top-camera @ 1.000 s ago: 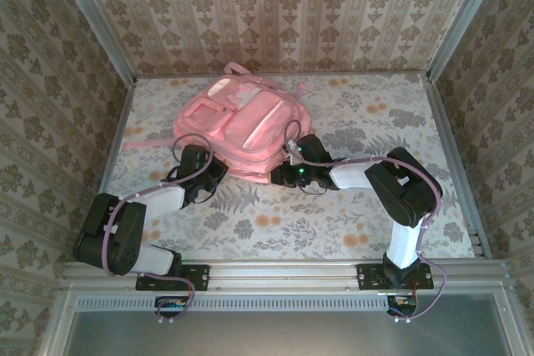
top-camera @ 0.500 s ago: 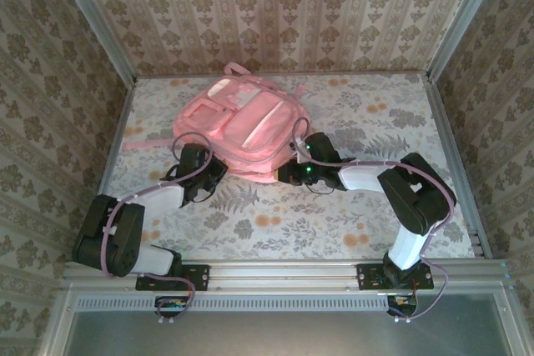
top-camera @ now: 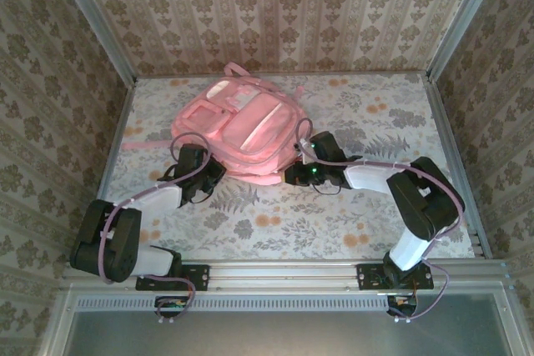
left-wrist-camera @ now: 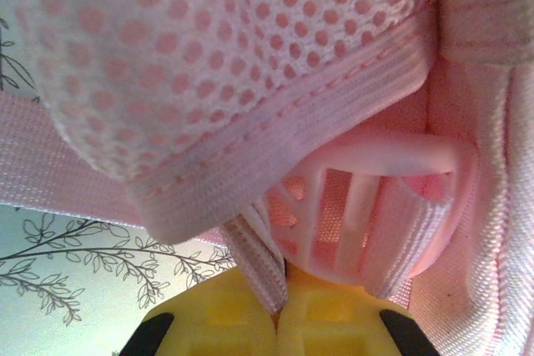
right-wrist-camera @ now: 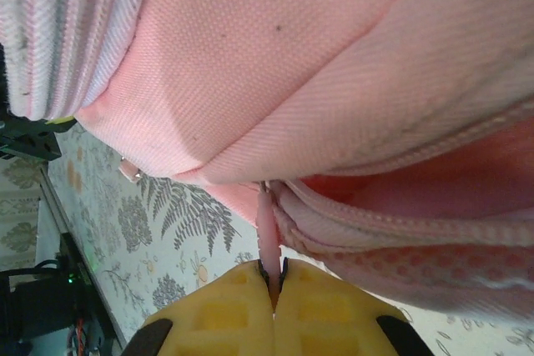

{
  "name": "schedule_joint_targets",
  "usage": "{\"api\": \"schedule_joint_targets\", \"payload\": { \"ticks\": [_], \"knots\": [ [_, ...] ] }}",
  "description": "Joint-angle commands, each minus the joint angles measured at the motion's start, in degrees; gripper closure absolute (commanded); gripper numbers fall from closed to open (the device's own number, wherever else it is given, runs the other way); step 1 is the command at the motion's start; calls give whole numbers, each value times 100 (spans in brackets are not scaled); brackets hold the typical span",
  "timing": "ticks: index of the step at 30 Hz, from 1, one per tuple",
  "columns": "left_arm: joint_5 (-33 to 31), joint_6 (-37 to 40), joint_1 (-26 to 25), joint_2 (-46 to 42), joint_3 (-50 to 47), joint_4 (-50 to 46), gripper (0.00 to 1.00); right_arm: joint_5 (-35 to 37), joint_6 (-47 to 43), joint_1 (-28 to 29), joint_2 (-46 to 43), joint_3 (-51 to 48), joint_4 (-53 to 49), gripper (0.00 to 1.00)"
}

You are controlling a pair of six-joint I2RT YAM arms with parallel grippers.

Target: Pack the student bag

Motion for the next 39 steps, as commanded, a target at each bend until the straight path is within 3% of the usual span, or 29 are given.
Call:
{"api": "schedule_joint_targets", "payload": {
  "ticks": [1,10,13,16,18,21,24,28,33,39],
  "knots": [
    [-260,241,153,-189,105,-353,100,562,-396,-175,-252,37,-726,100],
    [-287,849,204,-156,691,-1195,100,836,-857,-107,-455,146,-1188,100],
    [315,1254,248,474,1477,-1580,99,872,-976,210,-474,213,-1238,100],
    [656,1695,190,1264,2479,-2202,89,893,-969,529,-276,359,-1218,100],
    [723,1790,202,1599,2933,-2450,72,910,-886,710,-107,467,-1087,100],
    [628,1834,258,1685,3309,-2790,58,850,-674,903,150,640,-823,100],
    [534,1744,270,1372,3193,-2909,49,825,-505,1072,306,852,-662,100],
    [623,1234,251,666,2426,-2698,47,712,-151,1150,365,913,-265,100],
    [842,90,60,-314,1117,-1588,46,609,47,1194,386,903,-33,100],
    [654,-384,-417,-426,925,-934,41,579,63,1205,360,896,-39,100]
  ]
}}
